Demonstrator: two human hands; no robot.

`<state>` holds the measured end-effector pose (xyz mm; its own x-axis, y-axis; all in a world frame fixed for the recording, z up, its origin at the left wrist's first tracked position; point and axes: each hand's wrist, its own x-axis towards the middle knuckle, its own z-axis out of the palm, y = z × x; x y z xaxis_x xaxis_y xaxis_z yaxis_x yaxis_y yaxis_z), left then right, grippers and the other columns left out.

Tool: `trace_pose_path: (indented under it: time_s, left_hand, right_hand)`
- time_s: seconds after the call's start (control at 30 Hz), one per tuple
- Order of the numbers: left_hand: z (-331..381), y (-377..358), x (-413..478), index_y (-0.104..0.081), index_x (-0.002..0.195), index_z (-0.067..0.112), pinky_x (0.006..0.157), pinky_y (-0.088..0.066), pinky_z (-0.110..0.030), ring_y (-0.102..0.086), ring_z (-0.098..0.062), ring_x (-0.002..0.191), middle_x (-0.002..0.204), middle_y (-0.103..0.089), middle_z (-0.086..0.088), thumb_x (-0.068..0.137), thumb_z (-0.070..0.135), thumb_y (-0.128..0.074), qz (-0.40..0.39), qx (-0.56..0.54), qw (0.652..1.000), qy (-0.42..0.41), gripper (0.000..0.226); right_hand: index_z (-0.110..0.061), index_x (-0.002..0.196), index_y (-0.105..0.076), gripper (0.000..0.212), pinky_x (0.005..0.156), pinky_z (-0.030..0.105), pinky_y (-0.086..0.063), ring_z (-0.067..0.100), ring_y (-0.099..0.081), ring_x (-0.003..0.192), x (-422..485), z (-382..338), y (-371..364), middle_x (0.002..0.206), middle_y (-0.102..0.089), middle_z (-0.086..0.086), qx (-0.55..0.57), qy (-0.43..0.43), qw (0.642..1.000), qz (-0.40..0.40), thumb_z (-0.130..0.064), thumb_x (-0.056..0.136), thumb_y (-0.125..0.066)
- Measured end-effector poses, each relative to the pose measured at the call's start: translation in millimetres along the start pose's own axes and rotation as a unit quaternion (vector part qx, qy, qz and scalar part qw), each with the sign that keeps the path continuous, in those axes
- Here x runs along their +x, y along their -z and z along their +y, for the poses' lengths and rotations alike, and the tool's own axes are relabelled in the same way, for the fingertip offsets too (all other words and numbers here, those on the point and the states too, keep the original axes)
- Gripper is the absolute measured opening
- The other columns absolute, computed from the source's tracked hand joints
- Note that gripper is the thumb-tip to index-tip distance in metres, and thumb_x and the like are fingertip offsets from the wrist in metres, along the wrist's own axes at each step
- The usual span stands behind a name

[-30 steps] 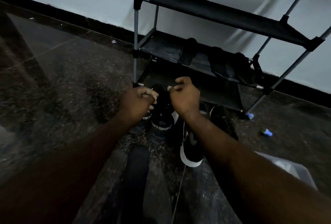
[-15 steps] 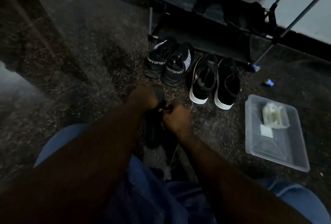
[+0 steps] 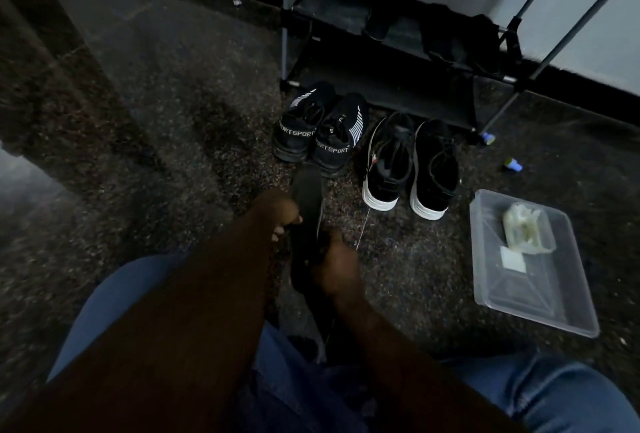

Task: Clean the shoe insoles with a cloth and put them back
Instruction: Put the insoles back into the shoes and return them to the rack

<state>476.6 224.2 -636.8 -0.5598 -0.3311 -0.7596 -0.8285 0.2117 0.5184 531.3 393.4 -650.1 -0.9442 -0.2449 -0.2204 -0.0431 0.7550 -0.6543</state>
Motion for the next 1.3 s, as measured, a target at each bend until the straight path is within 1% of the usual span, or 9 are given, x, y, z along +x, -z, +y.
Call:
trace_pose_path:
  time_s: [0.13, 0.27, 0.37, 0.63, 0.73, 0.9, 1.03, 1.13, 1.3]
  left_hand:
    - [3, 3, 0, -0.048, 0.145, 0.013, 0.085, -0.056, -0.046, -0.060, -0.029, 0.098, 0.134, -0.060, -0.014, 0.096, 0.024, -0.072, -0.015, -0.041, 0.999, 0.016, 0.056]
    - [8, 5, -9, -0.054, 0.143, 0.014, 0.081, -0.052, -0.045, -0.062, -0.032, 0.107, 0.136, -0.057, -0.011, 0.102, 0.030, -0.062, -0.061, -0.170, 0.983, 0.031, 0.044]
    - [12, 3, -13, -0.058, 0.129, 0.015, 0.081, -0.052, -0.042, -0.060, -0.032, 0.121, 0.132, -0.059, -0.010, 0.100, 0.032, -0.067, -0.052, -0.235, 0.971, -0.004, 0.034]
    - [81, 22, -1, -0.068, 0.100, 0.004, 0.077, -0.060, -0.036, -0.069, -0.023, 0.085, 0.103, -0.073, -0.017, 0.093, 0.000, -0.071, 0.075, -0.373, 0.898, -0.220, 0.008]
    - [119, 39, 9, -0.067, 0.095, 0.010, 0.072, -0.056, -0.029, -0.067, -0.018, 0.082, 0.099, -0.072, -0.013, 0.093, 0.001, -0.071, 0.089, -0.377, 0.886, -0.256, 0.010]
    - [187, 83, 50, -0.066, 0.097, 0.014, 0.097, -0.058, -0.052, -0.070, -0.036, 0.109, 0.111, -0.073, -0.018, 0.092, 0.016, -0.076, 0.114, -0.377, 0.880, -0.267, 0.012]
    - [240, 108, 79, -0.073, 0.093, 0.012, 0.086, -0.062, -0.052, -0.073, -0.038, 0.102, 0.104, -0.076, -0.019, 0.094, 0.028, -0.073, 0.115, -0.329, 0.885, -0.309, 0.016]
    - [263, 108, 86, -0.067, 0.099, 0.018, 0.054, -0.058, -0.029, -0.071, -0.024, 0.079, 0.096, -0.074, -0.009, 0.100, 0.028, -0.065, 0.089, -0.308, 0.901, -0.294, 0.010]
    - [278, 107, 105, -0.067, 0.091, 0.023, 0.062, -0.054, -0.026, -0.063, -0.021, 0.074, 0.094, -0.070, -0.010, 0.098, 0.011, -0.057, 0.105, -0.289, 0.893, -0.328, 0.018]
  right_hand:
    - [-0.025, 0.102, -0.067, 0.018, 0.069, 0.019, -0.040, 0.008, -0.057, 0.072, 14, -6, 18, 0.082, -0.068, -0.010, 0.080, 0.003, 0.996, 0.025, -0.024, 0.087, -0.076]
    - [-0.034, 0.078, -0.057, 0.033, 0.069, 0.021, -0.048, 0.007, -0.061, 0.066, 32, -15, 26, 0.069, -0.065, -0.012, 0.134, -0.020, 0.990, 0.025, -0.006, 0.082, -0.075]
    - [-0.031, 0.081, -0.061, 0.031, 0.074, 0.029, -0.053, 0.005, -0.062, 0.066, 46, -22, 30, 0.070, -0.068, -0.008, 0.199, -0.019, 0.979, 0.039, -0.004, 0.080, -0.078]
    - [-0.025, 0.097, -0.064, 0.034, 0.068, 0.015, -0.048, -0.001, -0.060, 0.068, 70, -40, 51, 0.077, -0.067, -0.012, 0.290, 0.062, 0.953, 0.066, -0.006, 0.078, -0.085]
    - [-0.031, 0.097, -0.071, 0.031, 0.070, 0.025, -0.051, -0.002, -0.056, 0.067, 102, -62, 58, 0.073, -0.065, -0.015, 0.302, 0.093, 0.947, 0.052, -0.011, 0.078, -0.086]
    - [-0.018, 0.123, -0.067, 0.047, 0.063, 0.013, -0.048, -0.007, -0.059, 0.060, 177, -105, 86, 0.064, -0.066, -0.018, 0.349, 0.127, 0.928, 0.025, -0.004, 0.081, -0.084]
    - [-0.018, 0.127, -0.067, 0.052, 0.078, 0.019, -0.057, -0.005, -0.068, 0.078, 246, -128, 94, 0.090, -0.074, -0.011, 0.325, 0.143, 0.932, 0.077, -0.016, 0.080, -0.087]
    - [-0.021, 0.127, -0.070, 0.047, 0.094, 0.029, -0.056, 0.011, -0.071, 0.100, 303, -142, 101, 0.111, -0.076, -0.001, 0.256, 0.127, 0.949, 0.129, -0.033, 0.084, -0.083]
    - [-0.020, 0.129, -0.070, 0.037, 0.101, 0.025, -0.045, 0.018, -0.066, 0.119, 367, -162, 112, 0.126, -0.073, 0.002, 0.188, 0.100, 0.964, 0.160, -0.036, 0.095, -0.070]
